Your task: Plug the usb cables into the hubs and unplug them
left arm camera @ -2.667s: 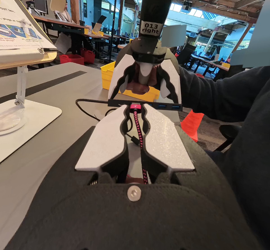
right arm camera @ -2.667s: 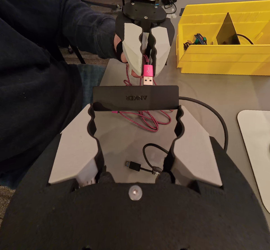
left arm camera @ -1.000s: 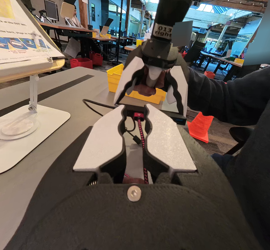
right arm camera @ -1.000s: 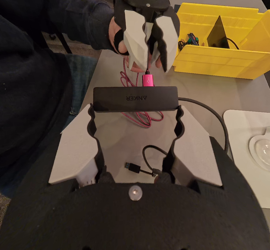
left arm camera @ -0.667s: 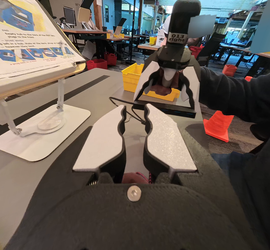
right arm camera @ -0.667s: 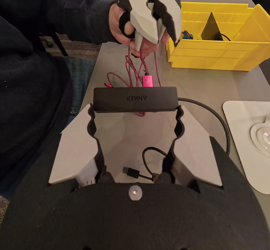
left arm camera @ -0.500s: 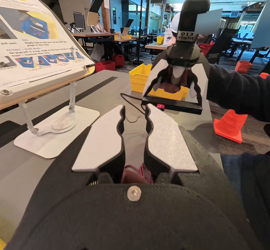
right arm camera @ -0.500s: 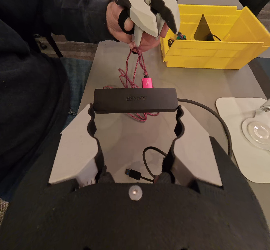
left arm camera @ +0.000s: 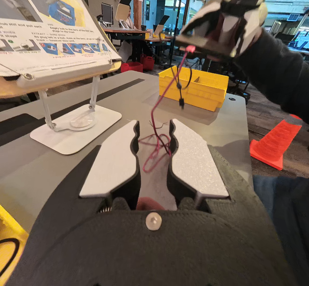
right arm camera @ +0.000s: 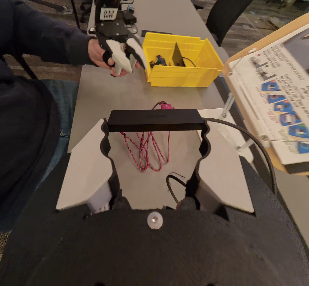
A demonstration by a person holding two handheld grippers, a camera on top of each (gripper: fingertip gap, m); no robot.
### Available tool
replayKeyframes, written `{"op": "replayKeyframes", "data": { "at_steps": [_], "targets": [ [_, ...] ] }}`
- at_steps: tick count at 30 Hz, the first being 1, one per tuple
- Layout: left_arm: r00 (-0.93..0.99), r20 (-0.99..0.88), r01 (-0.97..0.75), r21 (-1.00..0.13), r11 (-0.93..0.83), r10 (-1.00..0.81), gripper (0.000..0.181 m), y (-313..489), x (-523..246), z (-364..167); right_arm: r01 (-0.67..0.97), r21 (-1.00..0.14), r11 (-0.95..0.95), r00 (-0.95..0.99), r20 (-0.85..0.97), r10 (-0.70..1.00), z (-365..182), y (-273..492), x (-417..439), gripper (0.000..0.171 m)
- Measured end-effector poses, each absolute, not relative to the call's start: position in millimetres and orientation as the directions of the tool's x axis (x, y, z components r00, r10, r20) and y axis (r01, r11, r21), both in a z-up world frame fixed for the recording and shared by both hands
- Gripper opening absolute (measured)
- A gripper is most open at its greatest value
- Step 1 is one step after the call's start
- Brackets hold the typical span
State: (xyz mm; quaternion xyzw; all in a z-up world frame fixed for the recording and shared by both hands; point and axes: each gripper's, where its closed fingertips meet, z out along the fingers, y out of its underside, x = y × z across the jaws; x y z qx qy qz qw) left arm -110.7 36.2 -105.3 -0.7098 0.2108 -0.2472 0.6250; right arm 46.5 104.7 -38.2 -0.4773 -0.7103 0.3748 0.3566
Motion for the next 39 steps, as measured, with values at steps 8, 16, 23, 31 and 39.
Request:
{"op": "replayKeyframes", "data": {
  "at_steps": [8, 16, 23, 31, 39],
  "targets": [
    [0.788, 0.113, -0.002, -0.983, -0.186, -0.605, 0.033, 38.8, -104.8, -130.7, 0.394, -0.865, 0.312, -0.106, 0.294, 0.950, 47.5, 157.3, 85.2, 0.109],
    [0.781, 0.164, 0.019, -0.971, -0.240, -0.603, 0.033, 41.8, -102.6, -148.9, 0.387, -0.873, 0.296, 0.117, 0.365, 0.924, 124.1, 215.8, 133.1, 0.108],
    [0.773, 0.195, 0.025, -0.960, -0.278, -0.604, 0.032, 44.0, -97.1, -163.2, 0.392, -0.877, 0.278, 0.250, 0.393, 0.885, 162.5, 251.8, 168.6, 0.108],
    [0.758, 0.213, 0.010, -0.949, -0.315, -0.616, 0.032, 44.7, -85.7, -179.1, 0.427, -0.875, 0.228, 0.311, 0.379, 0.871, 143.6, 269.7, 187.8, 0.108],
    [0.747, 0.235, -0.011, -0.931, -0.365, -0.623, 0.034, 46.4, -74.2, -200.1, 0.359, -0.900, 0.246, 0.410, 0.390, 0.825, 222.4, 295.9, 226.0, 0.000]
  ]
}}
